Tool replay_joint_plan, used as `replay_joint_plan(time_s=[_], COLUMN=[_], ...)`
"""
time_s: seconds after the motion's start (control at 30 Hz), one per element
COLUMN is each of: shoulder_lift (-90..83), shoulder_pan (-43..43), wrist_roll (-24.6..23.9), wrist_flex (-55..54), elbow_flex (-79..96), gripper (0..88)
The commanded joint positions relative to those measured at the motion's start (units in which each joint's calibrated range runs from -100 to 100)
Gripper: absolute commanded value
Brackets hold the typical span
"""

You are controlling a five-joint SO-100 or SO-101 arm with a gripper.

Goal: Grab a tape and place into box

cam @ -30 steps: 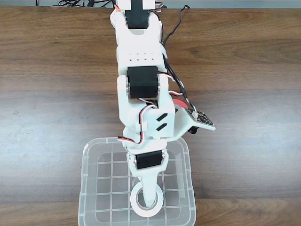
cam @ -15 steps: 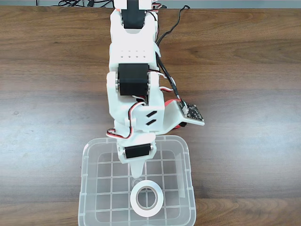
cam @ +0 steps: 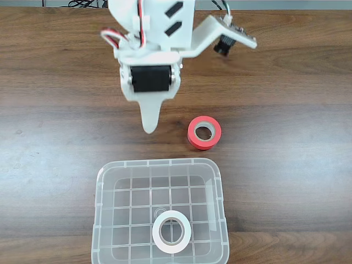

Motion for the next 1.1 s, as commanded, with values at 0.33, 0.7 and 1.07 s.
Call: replay_joint_plan(time_s=[0.33, 0.7, 1.07], shoulder_lift=[-50.0, -79.9, -105.1], shoulder_pan=[0.4, -7.0, -6.6], wrist_roll=[0.7, 0.6, 0.6], wrist_flex=[1.0, -15.4, -34.9], elbow_flex=[51.7, 100.4, 141.5], gripper=[1.6, 1.9, 1.5])
